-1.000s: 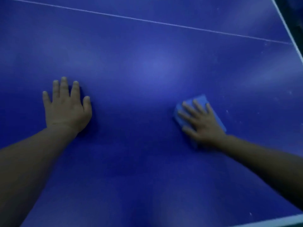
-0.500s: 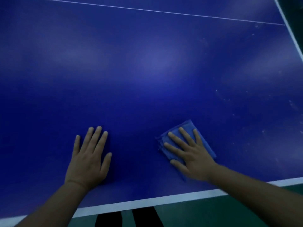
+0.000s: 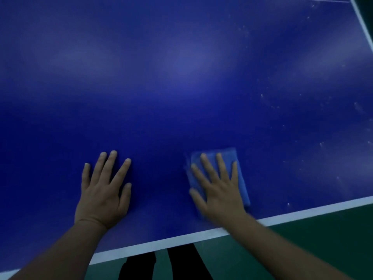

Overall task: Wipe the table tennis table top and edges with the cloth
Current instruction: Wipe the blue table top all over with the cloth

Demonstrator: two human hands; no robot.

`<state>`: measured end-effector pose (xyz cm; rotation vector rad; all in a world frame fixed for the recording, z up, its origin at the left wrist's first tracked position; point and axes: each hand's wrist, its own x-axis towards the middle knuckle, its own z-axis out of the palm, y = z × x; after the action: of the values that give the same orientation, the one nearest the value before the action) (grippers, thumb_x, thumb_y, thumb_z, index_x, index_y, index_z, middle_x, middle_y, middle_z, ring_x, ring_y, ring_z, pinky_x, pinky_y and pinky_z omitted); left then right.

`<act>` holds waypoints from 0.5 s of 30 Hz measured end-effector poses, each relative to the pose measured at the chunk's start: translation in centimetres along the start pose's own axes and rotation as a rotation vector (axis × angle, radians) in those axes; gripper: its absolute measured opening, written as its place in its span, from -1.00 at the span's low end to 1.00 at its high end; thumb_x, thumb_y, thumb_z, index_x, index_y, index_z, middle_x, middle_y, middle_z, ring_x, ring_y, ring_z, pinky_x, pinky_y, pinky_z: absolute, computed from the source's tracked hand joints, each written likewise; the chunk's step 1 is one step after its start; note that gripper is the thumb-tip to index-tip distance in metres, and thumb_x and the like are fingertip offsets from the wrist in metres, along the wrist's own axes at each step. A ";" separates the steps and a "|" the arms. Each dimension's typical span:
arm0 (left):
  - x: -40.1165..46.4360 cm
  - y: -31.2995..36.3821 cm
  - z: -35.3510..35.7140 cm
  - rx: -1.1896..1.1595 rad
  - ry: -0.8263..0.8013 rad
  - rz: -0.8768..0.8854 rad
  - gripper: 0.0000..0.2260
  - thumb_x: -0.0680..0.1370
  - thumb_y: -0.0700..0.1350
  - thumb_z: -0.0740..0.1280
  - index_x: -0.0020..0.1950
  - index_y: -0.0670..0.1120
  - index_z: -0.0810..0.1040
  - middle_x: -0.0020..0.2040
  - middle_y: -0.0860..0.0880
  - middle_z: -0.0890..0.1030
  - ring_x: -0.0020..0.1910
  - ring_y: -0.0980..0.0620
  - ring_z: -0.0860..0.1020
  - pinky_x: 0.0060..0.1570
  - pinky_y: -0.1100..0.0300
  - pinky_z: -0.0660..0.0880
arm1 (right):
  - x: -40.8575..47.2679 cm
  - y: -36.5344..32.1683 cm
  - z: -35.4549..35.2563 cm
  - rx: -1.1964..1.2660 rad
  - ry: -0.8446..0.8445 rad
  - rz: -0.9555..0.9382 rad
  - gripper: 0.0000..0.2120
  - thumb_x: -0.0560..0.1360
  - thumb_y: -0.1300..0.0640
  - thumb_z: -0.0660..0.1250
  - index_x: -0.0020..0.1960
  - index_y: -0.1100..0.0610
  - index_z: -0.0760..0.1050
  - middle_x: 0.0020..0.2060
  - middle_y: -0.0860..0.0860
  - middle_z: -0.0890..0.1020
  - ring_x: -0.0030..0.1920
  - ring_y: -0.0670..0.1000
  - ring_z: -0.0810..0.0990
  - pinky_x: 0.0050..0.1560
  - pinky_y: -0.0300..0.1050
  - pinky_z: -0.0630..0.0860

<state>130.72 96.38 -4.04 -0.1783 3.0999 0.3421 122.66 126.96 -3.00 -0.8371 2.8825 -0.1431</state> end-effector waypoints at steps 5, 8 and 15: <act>0.1 0.1 -0.1 -0.004 -0.018 -0.008 -0.44 0.59 0.10 0.07 0.55 -0.06 0.36 0.60 -0.19 0.23 0.61 -0.21 0.11 0.52 -0.32 -0.01 | -0.2 7.6 -0.6 -0.037 -0.045 0.026 -0.40 0.59 -0.31 0.06 0.59 -0.15 0.17 0.61 -0.04 0.17 0.61 0.20 0.05 0.45 0.51 0.06; 0.2 0.1 -0.2 -0.003 -0.031 -0.005 -0.44 0.59 0.10 0.06 0.56 -0.06 0.34 0.60 -0.20 0.21 0.61 -0.21 0.10 0.53 -0.29 -0.06 | 3.7 11.8 -2.1 0.036 -0.068 0.479 -0.36 0.59 -0.35 -0.10 0.63 -0.19 0.00 0.64 -0.11 -0.02 0.63 0.13 -0.13 0.53 0.40 -0.19; 0.3 0.3 -0.4 -0.002 -0.058 -0.021 -0.44 0.59 0.11 0.05 0.57 -0.05 0.33 0.60 -0.20 0.20 0.62 -0.19 0.06 0.55 -0.25 -0.10 | 3.7 1.6 -0.6 0.032 0.003 0.467 -0.38 0.62 -0.30 -0.08 0.64 -0.14 0.02 0.64 -0.04 -0.02 0.62 0.21 -0.12 0.52 0.42 -0.19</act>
<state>130.40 96.55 -3.60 -0.1976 3.0381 0.3430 118.63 126.31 -3.04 -0.1430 2.9744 -0.1382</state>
